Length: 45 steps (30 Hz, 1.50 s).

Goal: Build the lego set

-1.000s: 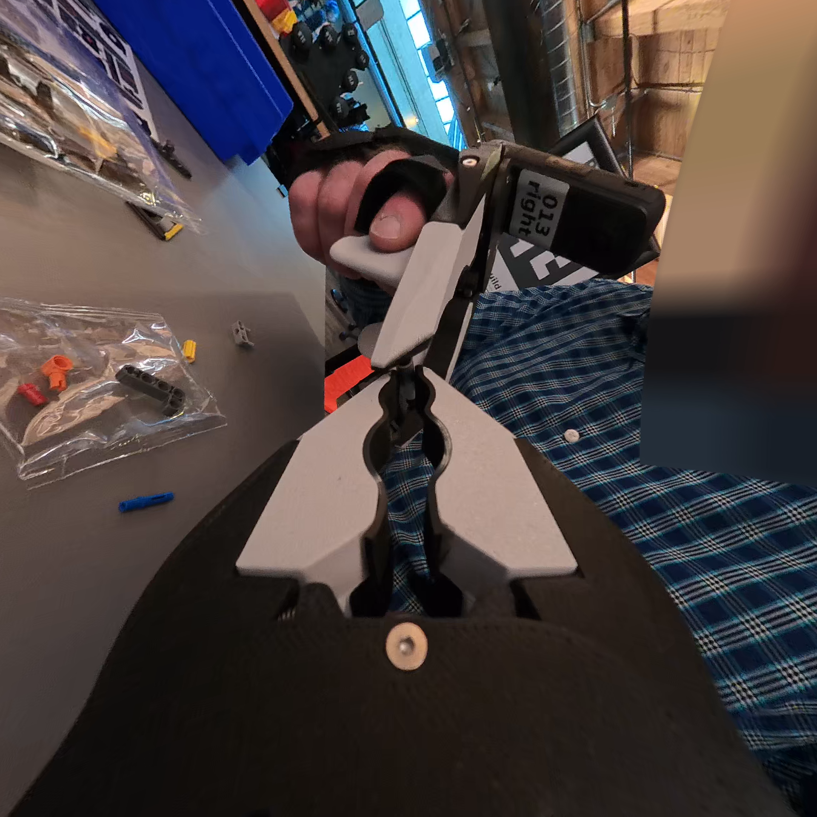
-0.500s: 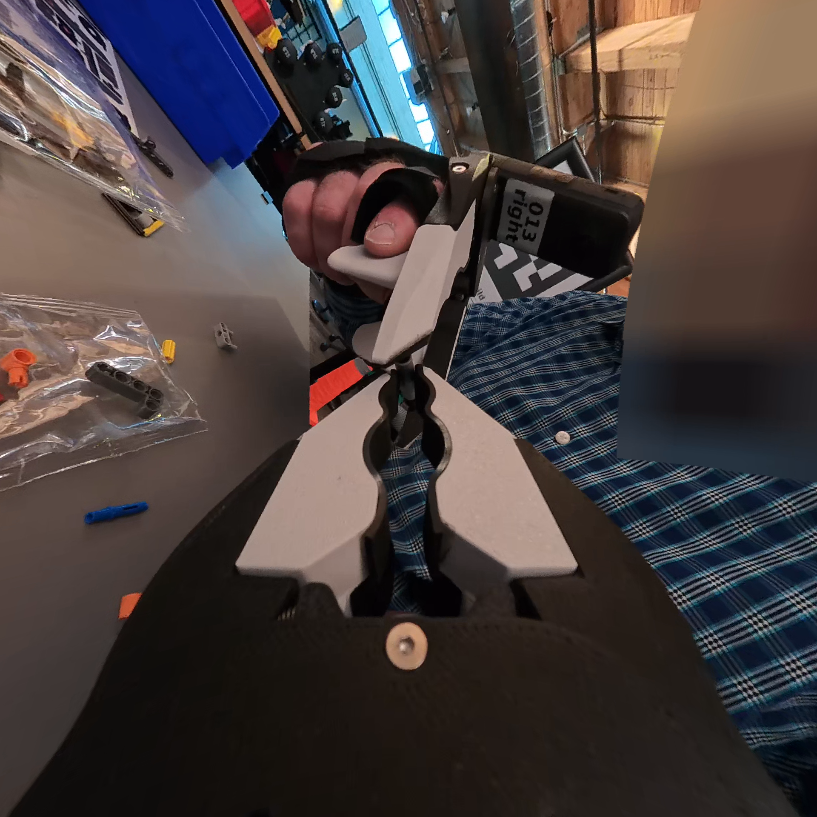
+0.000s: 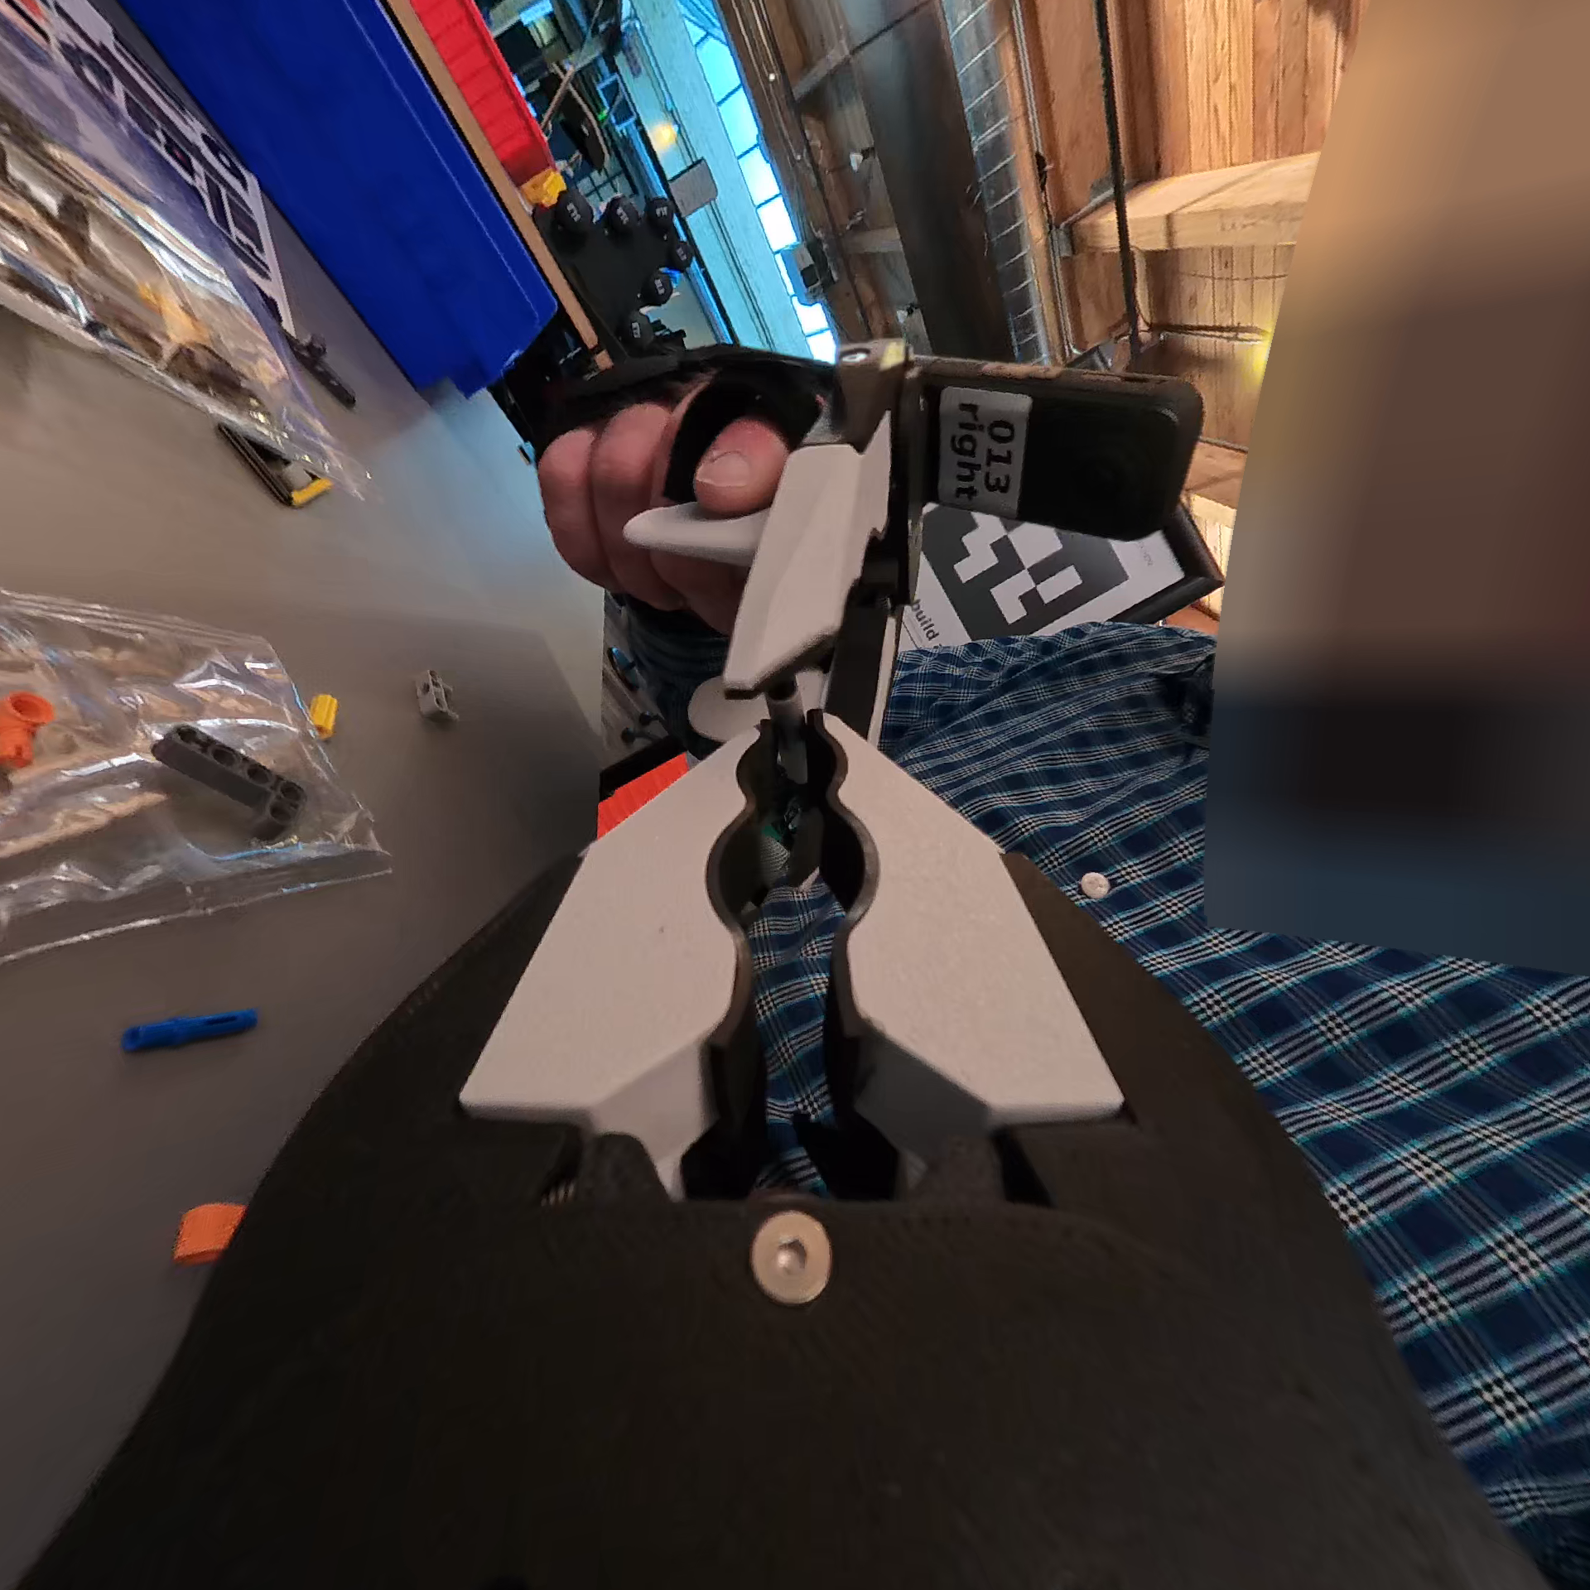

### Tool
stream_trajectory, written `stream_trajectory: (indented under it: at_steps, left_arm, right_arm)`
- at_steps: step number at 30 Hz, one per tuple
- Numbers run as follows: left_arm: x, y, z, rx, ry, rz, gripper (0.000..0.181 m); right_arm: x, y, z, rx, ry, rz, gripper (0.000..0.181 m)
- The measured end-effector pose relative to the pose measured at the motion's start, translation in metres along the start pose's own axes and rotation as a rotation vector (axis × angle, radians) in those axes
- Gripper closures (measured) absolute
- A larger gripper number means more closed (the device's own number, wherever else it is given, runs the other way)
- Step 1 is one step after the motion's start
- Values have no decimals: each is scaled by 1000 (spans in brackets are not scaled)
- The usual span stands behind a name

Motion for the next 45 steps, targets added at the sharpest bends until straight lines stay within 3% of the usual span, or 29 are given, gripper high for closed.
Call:
stream_trajectory:
  at_steps: [7,10,12,32,45]
  left_arm:
    - [4,-1,5,15,14,-28,177]
    - [3,-6,7,31,20,-22,177]
    - [5,-6,9,35,44,-22,177]
    - [10,-7,20,40,62,3,177]
    - [20,-7,28,133,147,-32,177]
  right_arm:
    - [0,7,-1,-15,16,-27,120]
    - [-1,10,-2,-19,18,-61,111]
    - [-2,11,-3,-30,12,-62,119]
    - [4,19,-11,-96,-4,-38,122]
    - [2,29,-11,-232,-2,-110,121]
Point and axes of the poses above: each gripper's, where its closed fingertips meet, z out along the fingers, x out of its underside, y = z × x across the jaws, the point moved 7 cm from there along -z, back along the fingers, and after that the axes turned 12 degrees about -x, right-handed, at the moved point
